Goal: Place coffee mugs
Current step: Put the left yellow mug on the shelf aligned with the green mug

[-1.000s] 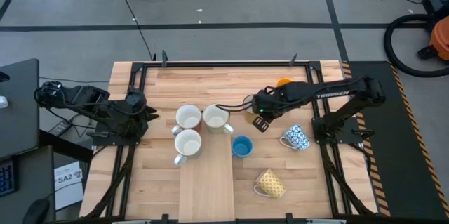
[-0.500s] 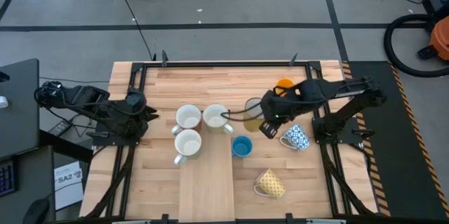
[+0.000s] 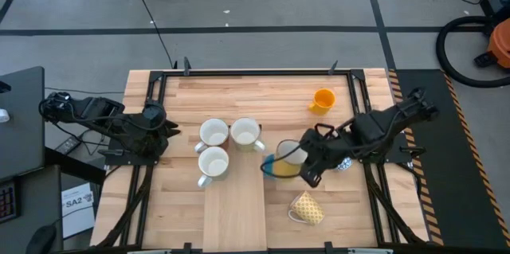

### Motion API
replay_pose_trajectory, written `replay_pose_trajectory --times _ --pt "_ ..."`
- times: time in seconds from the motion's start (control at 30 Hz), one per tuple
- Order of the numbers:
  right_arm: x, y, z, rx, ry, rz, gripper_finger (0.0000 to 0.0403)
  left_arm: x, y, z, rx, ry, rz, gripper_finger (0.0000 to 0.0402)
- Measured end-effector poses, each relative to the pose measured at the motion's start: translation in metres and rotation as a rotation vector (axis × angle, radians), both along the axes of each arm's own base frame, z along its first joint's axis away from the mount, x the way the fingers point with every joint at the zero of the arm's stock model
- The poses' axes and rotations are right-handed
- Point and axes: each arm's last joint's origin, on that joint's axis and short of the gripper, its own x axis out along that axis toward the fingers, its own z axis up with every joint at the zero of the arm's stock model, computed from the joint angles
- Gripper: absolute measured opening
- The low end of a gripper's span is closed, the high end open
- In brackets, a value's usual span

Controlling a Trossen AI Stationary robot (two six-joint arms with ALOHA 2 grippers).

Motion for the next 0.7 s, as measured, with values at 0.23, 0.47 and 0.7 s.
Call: replay_pose_trajectory --times 0.23,0.47,0.7 --pt "0.020 0.030 -0.007 0.055 -0.112 0.077 0.0079 0.000 0.000 0.000 0.000 -0.001 0.000 0.0119" --pt "0.036 0.041 -0.019 -0.009 -0.151 0.136 0.0079 0.000 0.000 0.000 -0.001 -0.002 0.000 0.0119" --pt "0.044 0.041 -0.019 -0.105 -0.225 0.200 0.0079 0.000 0.000 0.000 0.000 -0.002 0.000 0.0119"
